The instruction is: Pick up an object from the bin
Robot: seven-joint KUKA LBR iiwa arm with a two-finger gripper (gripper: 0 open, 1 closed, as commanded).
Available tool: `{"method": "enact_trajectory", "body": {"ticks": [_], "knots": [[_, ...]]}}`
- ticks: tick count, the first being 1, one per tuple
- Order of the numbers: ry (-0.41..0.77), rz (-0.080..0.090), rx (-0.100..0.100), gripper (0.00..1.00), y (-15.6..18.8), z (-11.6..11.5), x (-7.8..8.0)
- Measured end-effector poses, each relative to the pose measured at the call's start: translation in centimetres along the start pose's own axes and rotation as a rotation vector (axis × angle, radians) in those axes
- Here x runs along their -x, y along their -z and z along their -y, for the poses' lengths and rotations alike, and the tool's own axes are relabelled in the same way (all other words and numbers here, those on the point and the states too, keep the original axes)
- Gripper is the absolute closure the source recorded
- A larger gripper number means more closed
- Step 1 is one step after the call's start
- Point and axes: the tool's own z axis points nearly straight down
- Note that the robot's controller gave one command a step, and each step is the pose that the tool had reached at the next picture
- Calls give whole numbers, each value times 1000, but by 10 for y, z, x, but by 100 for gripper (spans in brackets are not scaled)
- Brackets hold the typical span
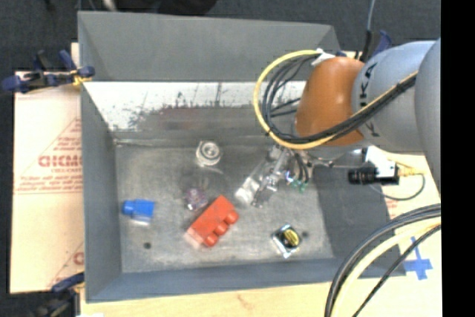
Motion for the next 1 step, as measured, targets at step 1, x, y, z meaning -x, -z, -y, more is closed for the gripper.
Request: {"method": "enact_trajectory", "body": {"ticks": [1], "knots": [[2, -17, -3, 100, -4, 0, -4]]}}
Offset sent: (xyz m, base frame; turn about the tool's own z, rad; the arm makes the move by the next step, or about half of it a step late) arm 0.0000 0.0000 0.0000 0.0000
